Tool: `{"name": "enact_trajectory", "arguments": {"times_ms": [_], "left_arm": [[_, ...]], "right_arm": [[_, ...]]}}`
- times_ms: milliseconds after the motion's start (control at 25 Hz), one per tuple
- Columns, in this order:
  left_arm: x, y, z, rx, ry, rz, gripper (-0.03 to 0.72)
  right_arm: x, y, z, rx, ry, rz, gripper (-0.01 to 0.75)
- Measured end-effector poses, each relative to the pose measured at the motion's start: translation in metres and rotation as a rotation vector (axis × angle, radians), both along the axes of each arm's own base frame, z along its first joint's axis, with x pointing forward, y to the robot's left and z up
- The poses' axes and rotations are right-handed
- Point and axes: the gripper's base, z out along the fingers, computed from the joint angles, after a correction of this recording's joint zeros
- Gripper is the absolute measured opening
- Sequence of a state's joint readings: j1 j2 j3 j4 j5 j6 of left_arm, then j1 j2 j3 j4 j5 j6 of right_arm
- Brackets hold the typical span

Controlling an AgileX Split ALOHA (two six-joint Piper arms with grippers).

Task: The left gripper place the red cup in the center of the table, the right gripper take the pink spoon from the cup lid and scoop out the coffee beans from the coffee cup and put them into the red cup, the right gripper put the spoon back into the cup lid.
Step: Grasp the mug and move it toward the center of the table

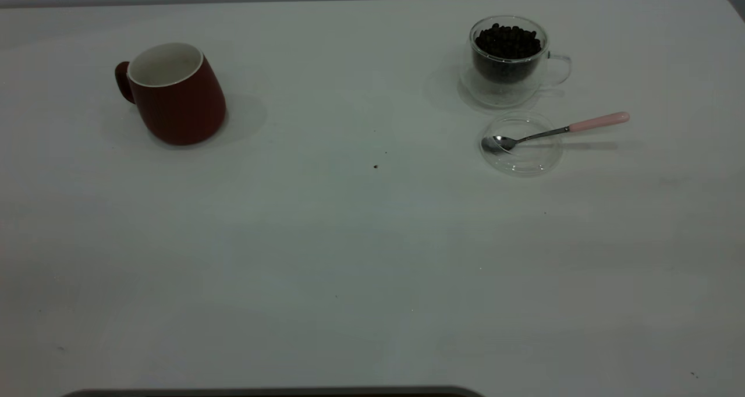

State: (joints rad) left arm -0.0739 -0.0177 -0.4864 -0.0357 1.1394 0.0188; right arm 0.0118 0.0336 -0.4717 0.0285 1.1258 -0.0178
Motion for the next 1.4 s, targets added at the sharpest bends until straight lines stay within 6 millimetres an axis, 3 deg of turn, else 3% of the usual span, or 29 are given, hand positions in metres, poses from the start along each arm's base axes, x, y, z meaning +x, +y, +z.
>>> {"name": "enact_trajectory", "arguments": {"times_ms": [480,640,760,920,1200,1400], "left_arm": [[-0.008,-0.003,0.028,-0.055,-0.138,-0.016,0.586],[0.007,-0.004,0.040,-0.071,-0.105,-0.003,0.586],[0.031,-0.006,0.048,-0.087,-0.004,0.017,0.586],[0.078,-0.008,0.048,-0.060,0.184,0.035,0.586],[0.185,-0.005,0.023,0.105,0.306,0.056,0.586],[0.267,-0.008,-0.012,0.190,0.430,0.018,0.586]], "right_arm": [[0.000,0.000,0.000,0.000,0.000,0.000,0.239],[0.000,0.000,0.000,0.000,0.000,0.000,0.239],[0.000,0.000,0.000,0.000,0.000,0.000,0.239],[0.000,0.000,0.000,0.000,0.000,0.000,0.239],[0.000,0.000,0.000,0.000,0.000,0.000,0.239],[0.000,0.000,0.000,0.000,0.000,0.000,0.239]]}}
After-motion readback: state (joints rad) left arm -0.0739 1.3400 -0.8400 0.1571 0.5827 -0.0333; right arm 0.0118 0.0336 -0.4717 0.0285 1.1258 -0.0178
